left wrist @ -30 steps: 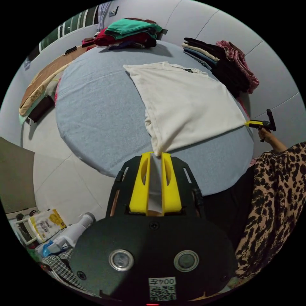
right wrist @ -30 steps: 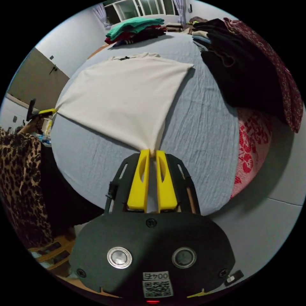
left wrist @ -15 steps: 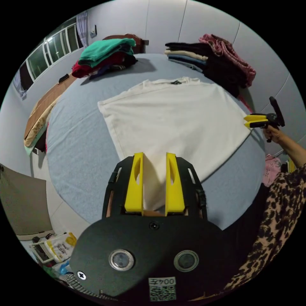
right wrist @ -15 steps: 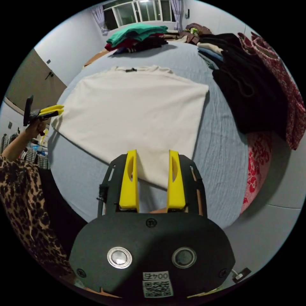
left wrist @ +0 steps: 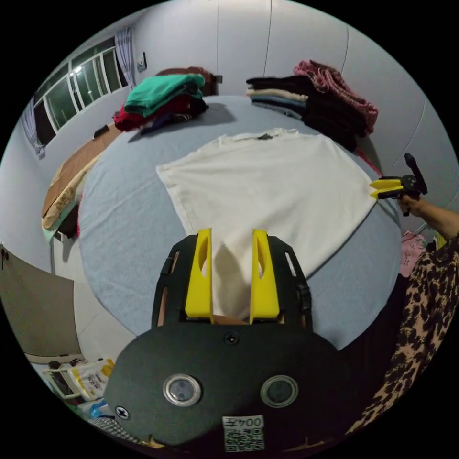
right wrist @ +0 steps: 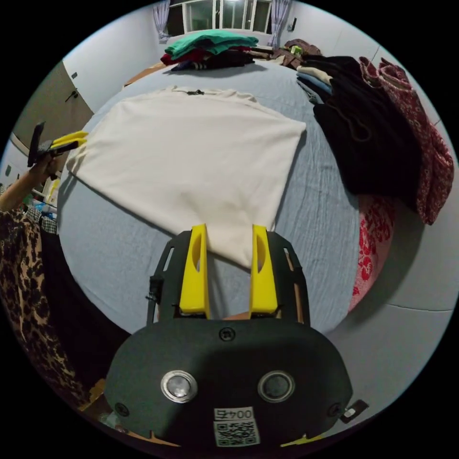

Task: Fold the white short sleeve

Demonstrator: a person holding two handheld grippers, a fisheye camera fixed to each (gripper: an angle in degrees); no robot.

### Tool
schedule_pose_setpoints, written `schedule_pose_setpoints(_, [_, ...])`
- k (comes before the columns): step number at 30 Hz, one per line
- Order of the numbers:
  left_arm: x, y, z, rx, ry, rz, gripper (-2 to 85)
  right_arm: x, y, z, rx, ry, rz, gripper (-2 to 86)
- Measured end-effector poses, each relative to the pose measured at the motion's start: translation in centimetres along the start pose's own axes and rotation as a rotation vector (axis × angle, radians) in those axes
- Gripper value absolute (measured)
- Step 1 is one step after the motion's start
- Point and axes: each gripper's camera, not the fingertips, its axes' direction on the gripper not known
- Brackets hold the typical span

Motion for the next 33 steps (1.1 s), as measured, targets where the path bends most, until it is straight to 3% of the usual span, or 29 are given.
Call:
schedule_pose_setpoints(8, [3.6, -0.6, 0.5, 0.019, 0.004, -0.022, 11.9, 4.0, 1.3, 0.2, -0.041, -0.066, 0.143, 14.1])
schedule_pose_setpoints(13, [6.4, -1.1, 0.8, 0.038, -0.006, -0.017, 11.6, 10.3, 6.8, 0.7, 0.009, -0.329, 0.535, 14.0])
schedule_pose_setpoints(19, [9.6, -2.7, 0.8, -0.013, -0.020, -0.017, 11.4, 16.0, 11.9, 3.6, 0.080, -0.593, 0.797, 13.5])
schedule_pose_setpoints(26, [17.7, -3.9, -1.6, -0.005, -0.064, 0.000, 11.0, 21.0, 14.3, 6.7, 0.124, -0.781, 0.873, 11.6])
schedule_pose_setpoints(33, [33.3, -8.6, -0.5, -0.019, 0.052, 0.237, 9.4, 23.8, 14.1, 9.2, 0.064, -0.819, 0.776, 4.3])
